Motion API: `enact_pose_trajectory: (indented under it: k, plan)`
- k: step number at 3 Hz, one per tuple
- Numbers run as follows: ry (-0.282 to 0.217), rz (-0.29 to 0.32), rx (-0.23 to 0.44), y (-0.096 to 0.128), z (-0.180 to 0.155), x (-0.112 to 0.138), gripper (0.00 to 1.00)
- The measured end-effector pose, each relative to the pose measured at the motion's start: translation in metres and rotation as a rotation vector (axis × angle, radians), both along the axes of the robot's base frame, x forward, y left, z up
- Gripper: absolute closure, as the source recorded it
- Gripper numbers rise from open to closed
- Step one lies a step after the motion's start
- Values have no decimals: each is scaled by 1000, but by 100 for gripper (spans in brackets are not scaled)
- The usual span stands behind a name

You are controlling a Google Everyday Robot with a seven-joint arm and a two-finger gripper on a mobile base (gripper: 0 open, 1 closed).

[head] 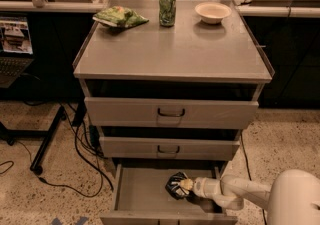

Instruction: Place blue chip bag into bottom drawer

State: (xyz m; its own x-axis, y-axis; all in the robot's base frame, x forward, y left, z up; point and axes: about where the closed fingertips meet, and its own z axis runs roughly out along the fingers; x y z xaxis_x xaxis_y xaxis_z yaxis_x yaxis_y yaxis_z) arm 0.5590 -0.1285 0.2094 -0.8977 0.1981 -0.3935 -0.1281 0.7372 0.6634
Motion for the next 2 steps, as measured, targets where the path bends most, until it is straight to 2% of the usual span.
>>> enact_pose_trajectory:
  k: [1,2]
  plan:
    - [0,0,0,0,0,0,12]
    - [0,0,0,0,0,0,0]
